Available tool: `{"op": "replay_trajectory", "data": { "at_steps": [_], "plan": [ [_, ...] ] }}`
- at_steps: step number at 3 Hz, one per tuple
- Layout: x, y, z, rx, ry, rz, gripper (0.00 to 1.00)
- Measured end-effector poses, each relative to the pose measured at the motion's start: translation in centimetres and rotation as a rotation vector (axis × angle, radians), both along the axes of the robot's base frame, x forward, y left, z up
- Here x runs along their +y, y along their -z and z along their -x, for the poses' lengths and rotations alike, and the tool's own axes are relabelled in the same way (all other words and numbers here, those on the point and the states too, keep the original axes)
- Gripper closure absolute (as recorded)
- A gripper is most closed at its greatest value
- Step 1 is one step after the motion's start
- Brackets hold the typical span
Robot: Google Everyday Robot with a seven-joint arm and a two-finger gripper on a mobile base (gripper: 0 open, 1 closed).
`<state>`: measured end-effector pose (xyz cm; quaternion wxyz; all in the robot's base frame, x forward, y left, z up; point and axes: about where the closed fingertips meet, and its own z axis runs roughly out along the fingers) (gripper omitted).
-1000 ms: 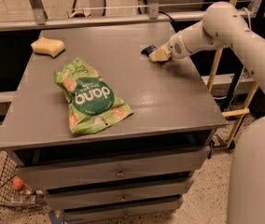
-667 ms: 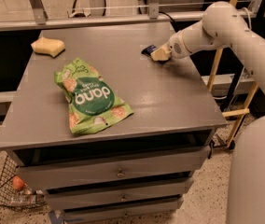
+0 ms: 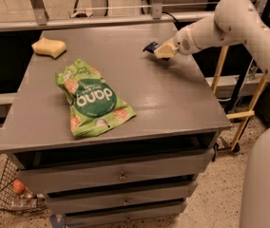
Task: Move rxbar blueberry near green rice chip bag
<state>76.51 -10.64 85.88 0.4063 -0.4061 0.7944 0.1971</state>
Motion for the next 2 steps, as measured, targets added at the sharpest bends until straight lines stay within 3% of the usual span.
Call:
{"op": "replay_trajectory", "data": {
  "at_steps": [1,2],
  "plan": [
    [-0.4,-5.1,3.3,-0.079,-0.105,-0.038,1.00],
    [0.5,-8.3,6.9,-0.119,-0.235,-0.047,1.00]
  ]
}}
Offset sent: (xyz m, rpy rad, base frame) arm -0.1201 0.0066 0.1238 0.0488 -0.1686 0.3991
